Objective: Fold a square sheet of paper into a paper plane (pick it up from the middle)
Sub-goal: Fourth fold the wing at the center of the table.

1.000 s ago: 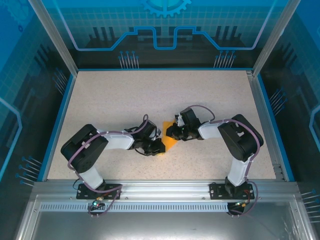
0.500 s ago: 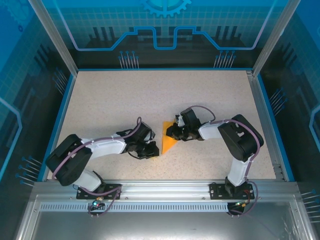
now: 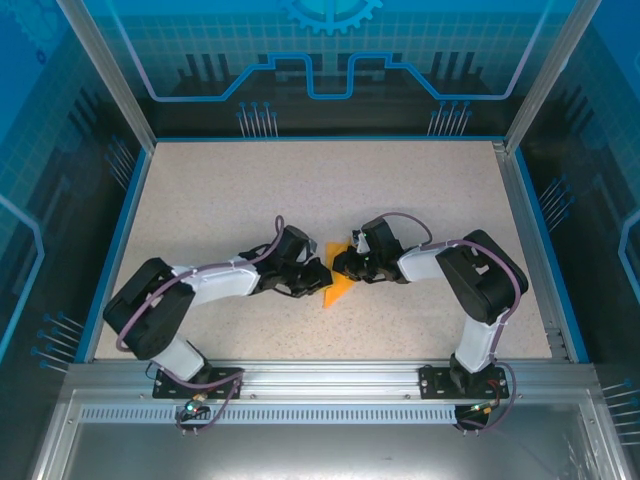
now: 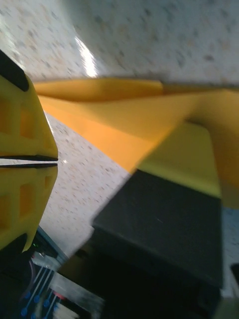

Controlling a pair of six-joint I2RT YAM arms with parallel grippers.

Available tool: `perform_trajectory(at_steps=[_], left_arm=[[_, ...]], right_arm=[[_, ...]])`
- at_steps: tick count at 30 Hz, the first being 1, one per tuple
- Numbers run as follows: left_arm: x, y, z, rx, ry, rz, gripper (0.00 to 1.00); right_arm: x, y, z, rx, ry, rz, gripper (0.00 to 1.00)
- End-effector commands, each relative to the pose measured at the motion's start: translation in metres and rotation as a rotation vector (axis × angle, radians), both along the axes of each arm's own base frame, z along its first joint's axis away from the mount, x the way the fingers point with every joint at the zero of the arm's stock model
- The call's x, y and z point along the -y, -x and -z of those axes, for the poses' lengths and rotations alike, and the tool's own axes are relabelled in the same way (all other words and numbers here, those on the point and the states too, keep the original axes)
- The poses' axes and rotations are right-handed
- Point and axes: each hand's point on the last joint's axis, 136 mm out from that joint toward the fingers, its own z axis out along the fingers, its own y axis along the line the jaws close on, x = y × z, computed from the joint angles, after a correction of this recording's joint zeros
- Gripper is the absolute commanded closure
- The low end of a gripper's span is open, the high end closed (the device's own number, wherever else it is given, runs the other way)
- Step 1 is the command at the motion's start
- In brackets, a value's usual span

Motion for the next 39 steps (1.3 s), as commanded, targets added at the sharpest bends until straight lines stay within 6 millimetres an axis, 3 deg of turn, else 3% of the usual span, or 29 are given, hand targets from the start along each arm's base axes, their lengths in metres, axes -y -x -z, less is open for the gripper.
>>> perform_trajectory(at_steps=[1,10,15,20,24,26,31,35,39], left_arm=[[0.016,-0.011,-0.007,-0.010,0.068,-0.015,0.87],[0.006,-0.001,0.037,-0.094,-0.035,-0.031,0.90],[-0.022,0.013,0.071,-0.163,-0.187,-0.077,0.95],[-0.045,0.029,0.093,-0.182,-0.336,-0.068,0.97],[-0.054,0.036,0.098,-0.185,-0.406,-0.048,0.99],[-0.057,0.039,0.101,-0.187,-0.417,-0.042,1.00],[-0.059,0.041,0.102,-0.180,-0.426,-0.025,1.00],[-0.057,0.039,0.100,-0.165,-0.419,-0.010,1.00],[-0.055,0.039,0.101,-0.170,-0.414,-0.002,1.00]], right_arm=[[0.035,0.039,0.066,-0.171,0.222,0.023,0.84],[0.033,0.034,0.059,-0.159,0.208,0.015,0.84],[0.028,0.027,0.049,-0.139,0.184,-0.001,0.84],[0.021,0.012,0.025,-0.082,0.160,-0.034,0.83],[0.016,-0.001,-0.002,-0.026,0.127,-0.076,0.82],[0.014,-0.016,-0.027,0.040,0.108,-0.081,0.83],[0.014,-0.021,-0.057,0.121,0.083,-0.128,0.88],[0.001,-0.010,-0.054,0.117,0.064,-0.177,0.94],[-0.007,-0.003,-0.036,0.079,0.079,-0.192,0.96]])
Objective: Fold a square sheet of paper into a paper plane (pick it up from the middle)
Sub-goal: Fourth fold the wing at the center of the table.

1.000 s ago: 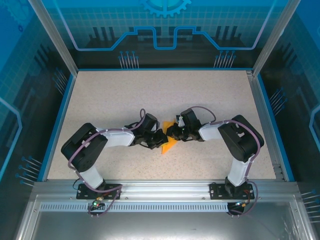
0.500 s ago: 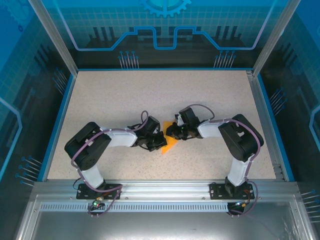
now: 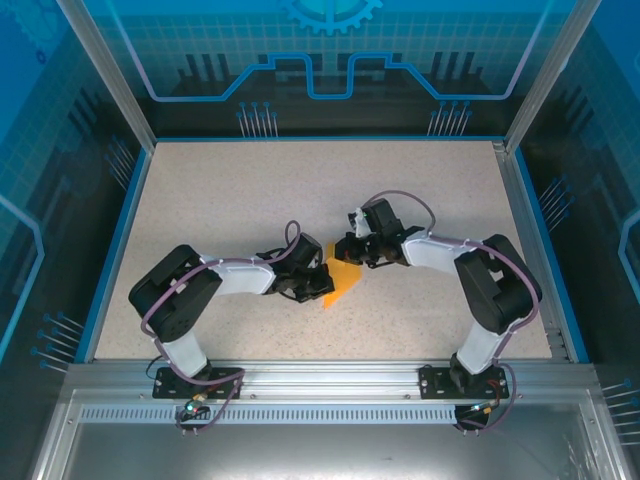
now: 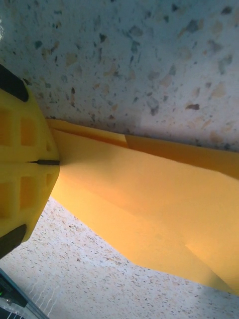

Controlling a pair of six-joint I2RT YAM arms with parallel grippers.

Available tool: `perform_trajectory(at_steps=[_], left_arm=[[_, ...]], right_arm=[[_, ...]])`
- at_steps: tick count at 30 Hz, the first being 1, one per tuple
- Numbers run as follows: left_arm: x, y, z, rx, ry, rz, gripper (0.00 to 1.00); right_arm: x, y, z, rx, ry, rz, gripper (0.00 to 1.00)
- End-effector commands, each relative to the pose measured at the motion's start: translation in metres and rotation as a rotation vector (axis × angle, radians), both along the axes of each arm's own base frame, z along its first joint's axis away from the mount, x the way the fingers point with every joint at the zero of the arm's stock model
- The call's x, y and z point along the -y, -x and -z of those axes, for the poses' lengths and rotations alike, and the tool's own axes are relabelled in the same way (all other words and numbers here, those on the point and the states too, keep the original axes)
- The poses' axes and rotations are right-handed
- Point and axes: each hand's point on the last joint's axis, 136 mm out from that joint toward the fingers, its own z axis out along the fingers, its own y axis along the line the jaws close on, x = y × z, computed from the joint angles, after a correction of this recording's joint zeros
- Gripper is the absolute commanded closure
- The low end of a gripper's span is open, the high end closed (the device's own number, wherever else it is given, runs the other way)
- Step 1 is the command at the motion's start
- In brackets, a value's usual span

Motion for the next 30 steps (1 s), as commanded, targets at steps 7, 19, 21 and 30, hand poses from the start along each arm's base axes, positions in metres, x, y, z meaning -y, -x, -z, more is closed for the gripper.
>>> perform_trajectory(at_steps=[7,19,21,30], left_arm=[[-0.052,0.039,0.050,-0.153,-0.255,-0.002,1.00],[-0.059,0.045,0.056,-0.166,-0.282,0.005,1.00],[-0.062,0.047,0.058,-0.167,-0.290,0.003,1.00],[-0.068,0.052,0.064,-0.180,-0.313,0.008,1.00]], right_arm=[[-0.007,0.012,0.045,-0.090,0.024,-0.028,0.98],[0.027,-0.012,0.077,-0.100,0.113,0.078,0.95],[0.029,-0.017,0.076,-0.093,0.098,0.090,0.95],[0.038,-0.039,0.068,-0.070,0.077,0.095,0.93]])
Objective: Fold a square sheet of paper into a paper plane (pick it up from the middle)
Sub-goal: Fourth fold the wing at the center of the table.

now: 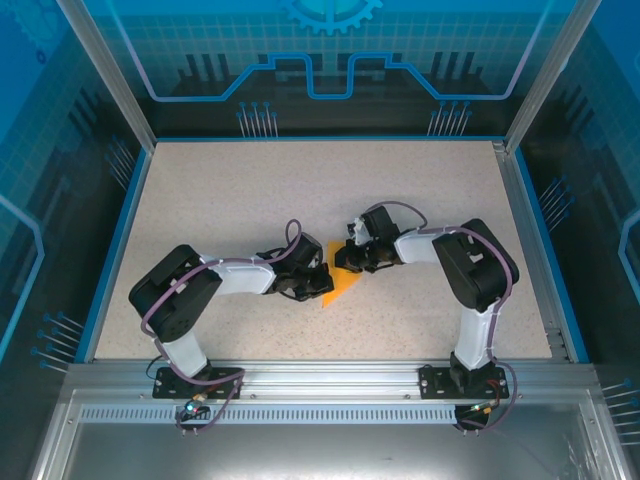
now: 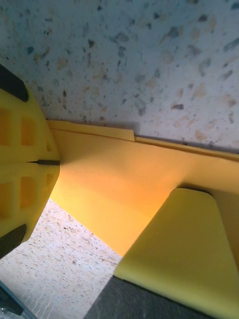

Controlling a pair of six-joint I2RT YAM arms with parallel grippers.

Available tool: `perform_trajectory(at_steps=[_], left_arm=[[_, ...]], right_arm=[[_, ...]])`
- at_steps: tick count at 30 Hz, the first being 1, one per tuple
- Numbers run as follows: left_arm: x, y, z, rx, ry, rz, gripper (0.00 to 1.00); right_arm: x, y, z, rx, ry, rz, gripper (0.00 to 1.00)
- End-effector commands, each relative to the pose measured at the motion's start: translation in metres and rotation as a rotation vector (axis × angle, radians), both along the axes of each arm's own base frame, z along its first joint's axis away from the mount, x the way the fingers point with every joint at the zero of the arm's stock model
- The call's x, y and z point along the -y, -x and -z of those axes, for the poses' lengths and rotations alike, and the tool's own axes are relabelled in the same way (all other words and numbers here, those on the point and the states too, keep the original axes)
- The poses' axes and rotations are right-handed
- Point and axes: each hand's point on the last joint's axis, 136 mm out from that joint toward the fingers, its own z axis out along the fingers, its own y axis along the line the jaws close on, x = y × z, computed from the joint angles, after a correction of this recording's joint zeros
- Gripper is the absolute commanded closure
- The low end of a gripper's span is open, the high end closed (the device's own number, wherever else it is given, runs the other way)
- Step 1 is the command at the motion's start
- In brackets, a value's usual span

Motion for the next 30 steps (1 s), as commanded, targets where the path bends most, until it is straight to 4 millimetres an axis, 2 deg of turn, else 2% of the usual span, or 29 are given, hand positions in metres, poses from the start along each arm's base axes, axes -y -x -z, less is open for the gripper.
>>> perform_trajectory(at_steps=[1,8,15,24,27,30], left_arm=[[-0.066,0.056,0.064,-0.208,-0.293,-0.004,1.00],[-0.069,0.060,0.066,-0.215,-0.301,0.001,1.00],[-0.071,0.062,0.065,-0.211,-0.306,0.011,1.00],[-0.072,0.062,0.064,-0.204,-0.305,0.023,1.00],[-0.073,0.064,0.063,-0.199,-0.305,0.027,1.00],[-0.075,0.065,0.062,-0.195,-0.310,0.036,1.00]], right_arm=[[0.034,-0.038,0.017,0.065,0.103,0.096,0.92],[0.042,-0.054,0.010,0.071,0.080,0.113,0.91],[0.059,-0.072,0.018,0.054,0.099,0.139,0.91],[0.073,-0.089,0.017,0.056,0.095,0.180,0.90],[0.074,-0.093,0.011,0.067,0.078,0.185,0.90],[0.072,-0.097,-0.004,0.090,0.062,0.172,0.89]])
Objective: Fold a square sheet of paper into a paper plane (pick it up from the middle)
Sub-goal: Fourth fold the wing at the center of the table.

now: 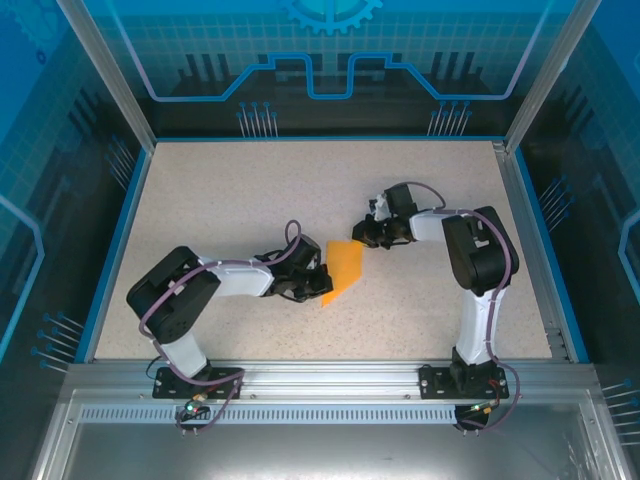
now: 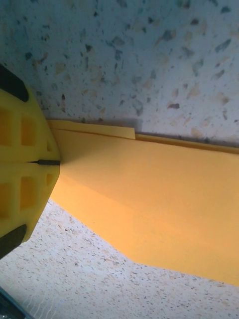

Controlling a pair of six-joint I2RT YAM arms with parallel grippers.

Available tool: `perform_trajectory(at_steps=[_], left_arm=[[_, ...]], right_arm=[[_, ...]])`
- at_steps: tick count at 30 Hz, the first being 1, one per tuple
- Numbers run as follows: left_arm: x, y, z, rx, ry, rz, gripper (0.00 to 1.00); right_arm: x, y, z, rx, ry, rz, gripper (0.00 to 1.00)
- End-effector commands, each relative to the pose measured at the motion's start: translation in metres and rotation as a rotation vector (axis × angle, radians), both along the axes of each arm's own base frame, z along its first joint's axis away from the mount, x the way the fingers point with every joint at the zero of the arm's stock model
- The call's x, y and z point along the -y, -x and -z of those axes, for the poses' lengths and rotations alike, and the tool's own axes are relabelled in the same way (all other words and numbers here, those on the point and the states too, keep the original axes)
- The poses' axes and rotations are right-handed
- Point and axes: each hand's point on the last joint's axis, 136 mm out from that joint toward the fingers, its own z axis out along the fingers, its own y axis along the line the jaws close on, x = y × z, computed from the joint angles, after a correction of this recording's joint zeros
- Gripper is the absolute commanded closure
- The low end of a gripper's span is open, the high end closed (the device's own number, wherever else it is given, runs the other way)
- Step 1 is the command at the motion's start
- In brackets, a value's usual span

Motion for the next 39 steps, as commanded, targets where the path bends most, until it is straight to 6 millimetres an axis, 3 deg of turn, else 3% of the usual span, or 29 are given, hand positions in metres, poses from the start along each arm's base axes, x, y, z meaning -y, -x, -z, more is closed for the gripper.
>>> perform_trajectory(at_steps=[1,5,10,16,21,30,38,39], left_arm=[[-0.072,0.064,0.062,-0.227,-0.313,0.013,1.00],[-0.072,0.062,0.056,-0.203,-0.310,0.039,1.00],[-0.069,0.059,0.050,-0.188,-0.312,0.057,1.00],[-0.064,0.055,0.049,-0.187,-0.297,0.052,1.00],[-0.063,0.055,0.049,-0.191,-0.294,0.053,1.00],[-0.065,0.056,0.049,-0.193,-0.299,0.051,1.00],[-0.067,0.059,0.051,-0.196,-0.303,0.057,1.00],[-0.067,0.059,0.051,-0.195,-0.302,0.057,1.00]], right_arm=[[0.017,-0.019,-0.009,0.058,0.049,0.029,0.89],[0.015,-0.017,-0.042,0.118,0.034,0.019,0.88],[-0.003,0.009,-0.067,0.164,-0.005,-0.022,0.88],[-0.038,0.052,-0.046,0.114,-0.018,-0.077,0.91],[-0.054,0.072,-0.020,0.070,0.006,-0.114,0.94],[-0.020,0.074,0.029,0.000,0.090,-0.047,0.95],[0.010,0.046,0.025,0.029,0.105,0.021,0.94],[0.010,0.035,0.019,0.045,0.103,0.029,0.94]])
